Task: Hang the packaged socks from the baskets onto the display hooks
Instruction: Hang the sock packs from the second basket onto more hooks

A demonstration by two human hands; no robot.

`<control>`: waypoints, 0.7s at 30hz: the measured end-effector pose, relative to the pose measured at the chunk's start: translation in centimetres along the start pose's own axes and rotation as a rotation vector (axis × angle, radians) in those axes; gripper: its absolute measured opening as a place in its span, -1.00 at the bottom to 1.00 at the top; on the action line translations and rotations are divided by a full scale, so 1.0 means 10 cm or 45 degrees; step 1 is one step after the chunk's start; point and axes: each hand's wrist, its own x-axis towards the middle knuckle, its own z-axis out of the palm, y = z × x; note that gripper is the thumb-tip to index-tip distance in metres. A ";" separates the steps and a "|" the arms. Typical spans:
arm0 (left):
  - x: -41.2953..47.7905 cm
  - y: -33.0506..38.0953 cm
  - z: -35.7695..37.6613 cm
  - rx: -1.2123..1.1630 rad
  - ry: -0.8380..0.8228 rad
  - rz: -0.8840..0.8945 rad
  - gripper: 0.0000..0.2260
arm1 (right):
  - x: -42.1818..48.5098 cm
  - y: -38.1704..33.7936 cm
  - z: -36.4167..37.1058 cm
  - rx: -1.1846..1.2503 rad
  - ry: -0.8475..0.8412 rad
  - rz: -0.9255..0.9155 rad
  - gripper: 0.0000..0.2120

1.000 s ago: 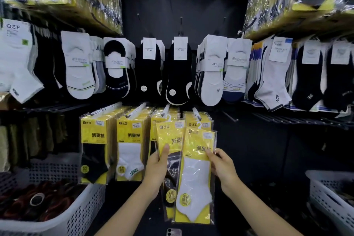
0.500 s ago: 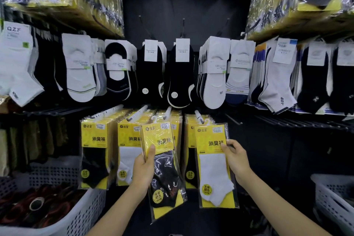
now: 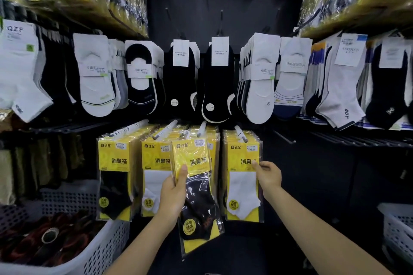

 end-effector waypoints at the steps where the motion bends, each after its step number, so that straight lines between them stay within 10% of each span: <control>1: -0.01 0.01 0.02 -0.012 -0.010 0.004 -0.76 | 0.01 0.00 0.01 -0.020 0.065 0.021 -0.74; 6: -0.04 0.03 0.06 -0.035 -0.045 0.026 -0.81 | -0.11 0.05 -0.07 -0.036 0.172 0.083 -0.67; 9: -0.13 0.03 0.10 -0.021 -0.084 0.032 -0.51 | -0.34 0.02 -0.14 0.069 -0.050 0.012 -0.73; 15: -0.28 -0.01 0.40 -0.036 -0.318 0.025 -0.77 | -0.85 -0.13 -0.18 0.108 -0.584 -0.032 -0.72; 21: -0.37 -0.02 0.58 -0.040 -0.449 -0.005 -0.74 | -0.86 0.01 -0.40 0.153 -0.362 -0.028 -0.89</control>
